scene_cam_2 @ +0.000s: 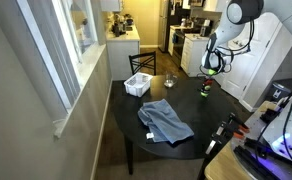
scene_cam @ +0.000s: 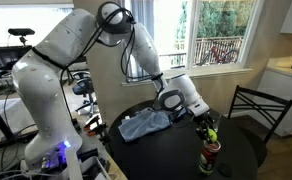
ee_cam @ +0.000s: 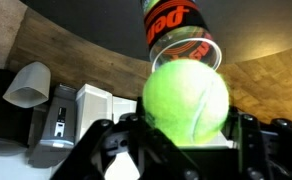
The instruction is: Put the tennis ball into the cylinder
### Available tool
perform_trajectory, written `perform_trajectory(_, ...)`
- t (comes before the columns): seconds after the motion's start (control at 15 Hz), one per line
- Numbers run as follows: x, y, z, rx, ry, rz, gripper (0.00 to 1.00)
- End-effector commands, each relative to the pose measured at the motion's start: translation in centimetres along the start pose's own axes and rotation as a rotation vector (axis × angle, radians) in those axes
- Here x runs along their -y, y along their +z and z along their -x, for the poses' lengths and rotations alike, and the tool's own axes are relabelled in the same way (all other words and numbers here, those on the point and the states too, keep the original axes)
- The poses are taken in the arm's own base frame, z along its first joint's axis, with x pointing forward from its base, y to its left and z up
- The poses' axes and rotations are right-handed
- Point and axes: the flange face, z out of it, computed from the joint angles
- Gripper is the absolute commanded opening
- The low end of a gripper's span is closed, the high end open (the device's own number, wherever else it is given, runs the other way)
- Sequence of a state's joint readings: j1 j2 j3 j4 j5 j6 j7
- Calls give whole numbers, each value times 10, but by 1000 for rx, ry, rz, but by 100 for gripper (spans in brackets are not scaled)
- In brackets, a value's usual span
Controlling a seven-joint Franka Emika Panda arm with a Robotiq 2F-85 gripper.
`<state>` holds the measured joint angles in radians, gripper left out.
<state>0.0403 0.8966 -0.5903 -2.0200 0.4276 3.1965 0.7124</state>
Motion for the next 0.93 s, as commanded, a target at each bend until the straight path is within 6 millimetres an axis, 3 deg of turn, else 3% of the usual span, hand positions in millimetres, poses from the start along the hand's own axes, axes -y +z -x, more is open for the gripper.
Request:
perform_trajectory(0.0,-17,4,-18,-6,55,-10,42)
perform_trajectory(0.33,-2,18,-28,-19,130,-113,42)
perform_trajectory(0.87,24,32,-7,46,139,-170,42)
